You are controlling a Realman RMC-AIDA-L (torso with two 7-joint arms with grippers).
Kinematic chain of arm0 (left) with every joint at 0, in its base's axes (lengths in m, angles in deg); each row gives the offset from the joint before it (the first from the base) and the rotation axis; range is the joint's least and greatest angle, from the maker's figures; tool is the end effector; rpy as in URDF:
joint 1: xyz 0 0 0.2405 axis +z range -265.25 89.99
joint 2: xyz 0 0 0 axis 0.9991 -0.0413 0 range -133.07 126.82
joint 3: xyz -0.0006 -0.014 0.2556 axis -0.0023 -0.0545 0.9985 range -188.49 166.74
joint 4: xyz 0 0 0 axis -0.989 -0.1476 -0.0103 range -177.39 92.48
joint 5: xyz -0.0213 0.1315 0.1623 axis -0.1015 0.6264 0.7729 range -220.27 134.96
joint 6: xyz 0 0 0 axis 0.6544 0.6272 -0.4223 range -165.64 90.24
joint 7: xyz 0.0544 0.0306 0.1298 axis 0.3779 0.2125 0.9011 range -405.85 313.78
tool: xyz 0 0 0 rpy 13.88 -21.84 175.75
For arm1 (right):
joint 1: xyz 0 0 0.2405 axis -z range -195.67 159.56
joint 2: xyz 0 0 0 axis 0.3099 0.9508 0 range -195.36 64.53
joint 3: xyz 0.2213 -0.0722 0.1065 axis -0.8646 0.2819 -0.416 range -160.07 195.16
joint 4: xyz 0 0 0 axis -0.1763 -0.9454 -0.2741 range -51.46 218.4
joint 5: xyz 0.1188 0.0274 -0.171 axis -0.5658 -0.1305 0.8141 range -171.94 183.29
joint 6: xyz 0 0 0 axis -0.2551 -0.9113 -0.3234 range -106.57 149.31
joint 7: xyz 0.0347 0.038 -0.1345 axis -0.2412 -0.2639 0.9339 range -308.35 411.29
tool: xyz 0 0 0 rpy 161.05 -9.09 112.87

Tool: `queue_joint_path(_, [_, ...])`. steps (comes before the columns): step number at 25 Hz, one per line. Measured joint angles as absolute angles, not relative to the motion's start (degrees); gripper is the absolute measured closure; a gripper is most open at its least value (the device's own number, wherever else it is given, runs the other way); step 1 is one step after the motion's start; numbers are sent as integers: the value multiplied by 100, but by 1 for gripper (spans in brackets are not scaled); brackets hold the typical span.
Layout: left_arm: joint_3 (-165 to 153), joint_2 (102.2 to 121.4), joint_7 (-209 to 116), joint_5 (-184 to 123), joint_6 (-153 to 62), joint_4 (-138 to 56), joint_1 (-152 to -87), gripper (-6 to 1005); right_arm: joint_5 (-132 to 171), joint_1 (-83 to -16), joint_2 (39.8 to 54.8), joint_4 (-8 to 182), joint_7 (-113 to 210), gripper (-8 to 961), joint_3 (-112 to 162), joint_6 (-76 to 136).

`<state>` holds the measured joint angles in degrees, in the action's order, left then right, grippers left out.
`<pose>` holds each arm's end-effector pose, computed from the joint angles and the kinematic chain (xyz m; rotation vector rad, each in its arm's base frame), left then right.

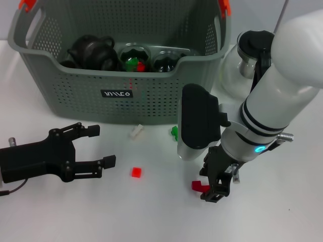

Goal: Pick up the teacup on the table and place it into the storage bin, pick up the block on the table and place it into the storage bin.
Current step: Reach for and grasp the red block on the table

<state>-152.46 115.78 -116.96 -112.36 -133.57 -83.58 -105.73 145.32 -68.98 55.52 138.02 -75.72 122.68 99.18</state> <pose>-0.3066 0.2705 0.0192 -2.6405 -0.5860 -0.7551 0.1396 0.3387 -0.1131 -2.9998 0.0410 -0.8822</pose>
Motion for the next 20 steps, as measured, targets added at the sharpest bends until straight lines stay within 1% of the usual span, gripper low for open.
queue_joint_path(18, [-15243, 11605, -11714, -11236, -13341, -8358, -10574, 63, 14521, -6864, 5552, 13806, -7624, 394, 12436, 9852])
queue_joint_path(20, [-15241, 11605, -11743, -11235, -13341, -8358, -10576, 63, 14485, -6855, 5552, 13817, -7623, 469, 12439, 9866])
